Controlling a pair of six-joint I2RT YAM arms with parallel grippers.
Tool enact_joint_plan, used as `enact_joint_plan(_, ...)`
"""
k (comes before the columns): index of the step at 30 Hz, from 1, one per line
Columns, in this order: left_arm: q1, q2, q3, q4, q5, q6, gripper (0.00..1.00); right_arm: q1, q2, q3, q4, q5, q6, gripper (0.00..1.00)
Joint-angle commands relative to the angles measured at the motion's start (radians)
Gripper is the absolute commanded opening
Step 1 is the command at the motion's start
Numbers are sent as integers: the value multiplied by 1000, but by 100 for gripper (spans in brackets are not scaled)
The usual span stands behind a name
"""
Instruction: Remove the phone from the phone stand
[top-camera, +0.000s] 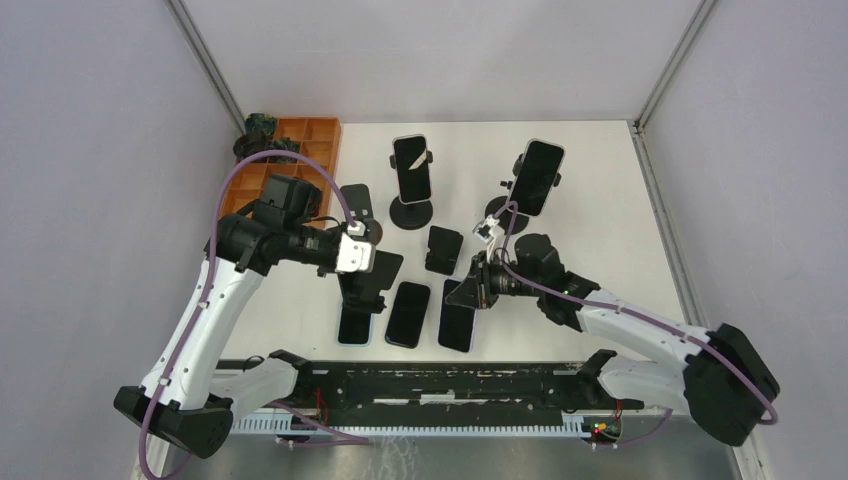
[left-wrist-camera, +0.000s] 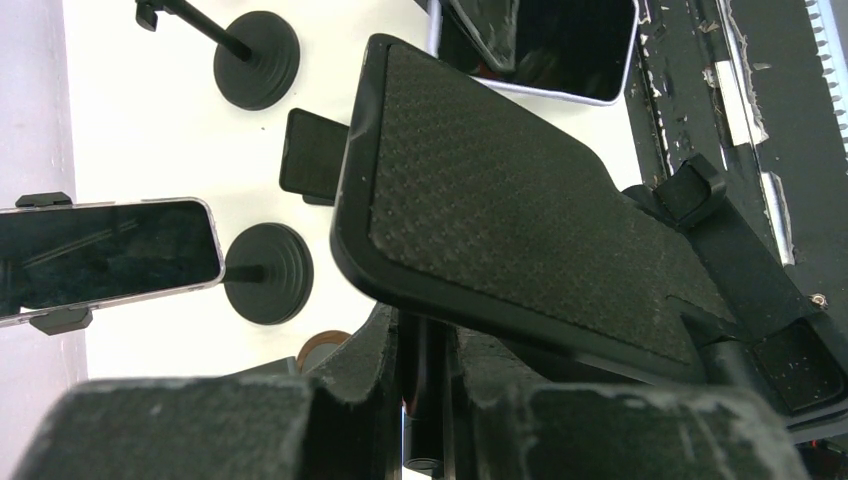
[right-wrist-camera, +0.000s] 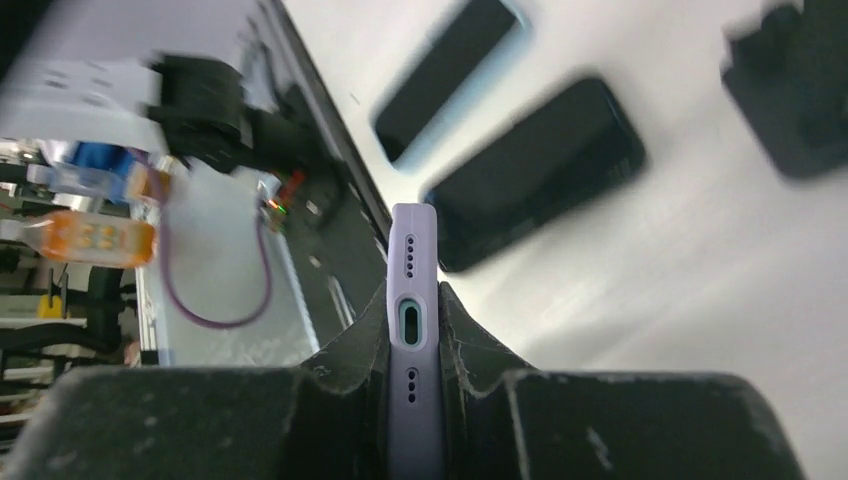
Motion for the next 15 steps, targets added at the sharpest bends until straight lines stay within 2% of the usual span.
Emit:
enact_joint_plan(1,-5,-29,41,30,34,-26,2,-1,106,-29,39,-18,-21,16)
enact_joint_plan(8,-6,-45,28,30,53,-31,2,-2,293,12,33,27,-83,14)
enact_joint_plan(15,-5,-45,19,30,68,-33,2,-17,361,18,69,173,-82,28)
